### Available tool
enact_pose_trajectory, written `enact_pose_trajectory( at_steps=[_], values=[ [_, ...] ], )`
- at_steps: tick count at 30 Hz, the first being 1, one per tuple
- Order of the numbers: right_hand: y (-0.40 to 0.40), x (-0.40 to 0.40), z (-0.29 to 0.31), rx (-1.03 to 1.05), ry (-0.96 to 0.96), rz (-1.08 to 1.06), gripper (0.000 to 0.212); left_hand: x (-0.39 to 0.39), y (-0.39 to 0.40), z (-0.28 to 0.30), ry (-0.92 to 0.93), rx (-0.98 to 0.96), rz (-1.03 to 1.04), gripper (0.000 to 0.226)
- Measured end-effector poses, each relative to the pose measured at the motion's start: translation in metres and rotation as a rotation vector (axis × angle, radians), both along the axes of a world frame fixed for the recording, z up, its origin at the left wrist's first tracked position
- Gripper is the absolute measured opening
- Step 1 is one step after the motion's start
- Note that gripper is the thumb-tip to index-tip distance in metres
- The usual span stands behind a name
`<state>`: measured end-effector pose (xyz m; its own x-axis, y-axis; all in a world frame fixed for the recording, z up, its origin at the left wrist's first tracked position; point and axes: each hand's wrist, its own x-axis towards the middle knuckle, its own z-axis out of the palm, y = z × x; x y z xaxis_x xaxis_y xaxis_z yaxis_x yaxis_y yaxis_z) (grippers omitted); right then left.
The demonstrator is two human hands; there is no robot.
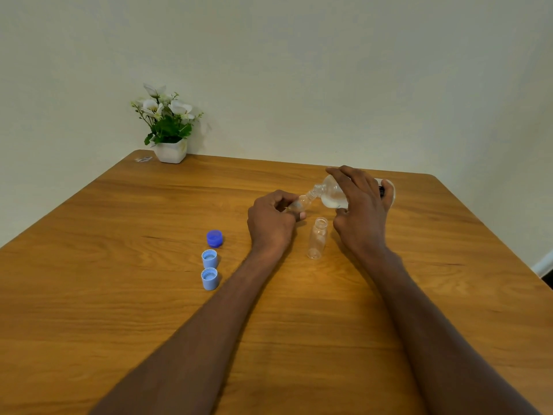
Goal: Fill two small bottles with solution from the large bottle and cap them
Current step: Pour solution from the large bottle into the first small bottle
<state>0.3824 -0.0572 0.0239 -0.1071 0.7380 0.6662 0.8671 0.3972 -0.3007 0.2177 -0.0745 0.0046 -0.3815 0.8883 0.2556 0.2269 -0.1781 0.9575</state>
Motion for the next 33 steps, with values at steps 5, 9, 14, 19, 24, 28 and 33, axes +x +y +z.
enact_pose_trajectory(
  at_steps=[5,9,14,19,24,28,33],
  values=[
    [0.0004,0.0004,-0.0005,0.006,-0.003,0.000,0.090,-0.0002,-0.0005,0.0001,0.002,0.003,0.002,0.032],
    [0.0007,0.0003,0.0000,0.008,-0.004,-0.006,0.090,-0.0003,-0.0006,0.0007,0.003,-0.001,0.002,0.032],
    [0.0003,-0.0007,0.0004,-0.003,-0.001,-0.003,0.089,-0.0005,-0.0002,0.0006,0.006,-0.005,0.010,0.032],
    [0.0002,-0.0003,-0.0003,0.008,-0.009,-0.009,0.090,-0.0007,0.0000,-0.0002,0.012,-0.008,0.009,0.032],
    [-0.0010,-0.0005,-0.0008,0.018,-0.009,-0.009,0.090,-0.0003,-0.0001,-0.0001,0.020,-0.010,0.016,0.033],
    [-0.0013,-0.0002,-0.0008,0.011,-0.006,-0.002,0.091,-0.0003,0.0012,-0.0002,0.018,-0.025,0.014,0.034],
    [0.0002,-0.0002,-0.0013,0.014,-0.006,-0.008,0.091,-0.0004,0.0024,-0.0007,0.011,-0.024,0.019,0.034]
  ],
)
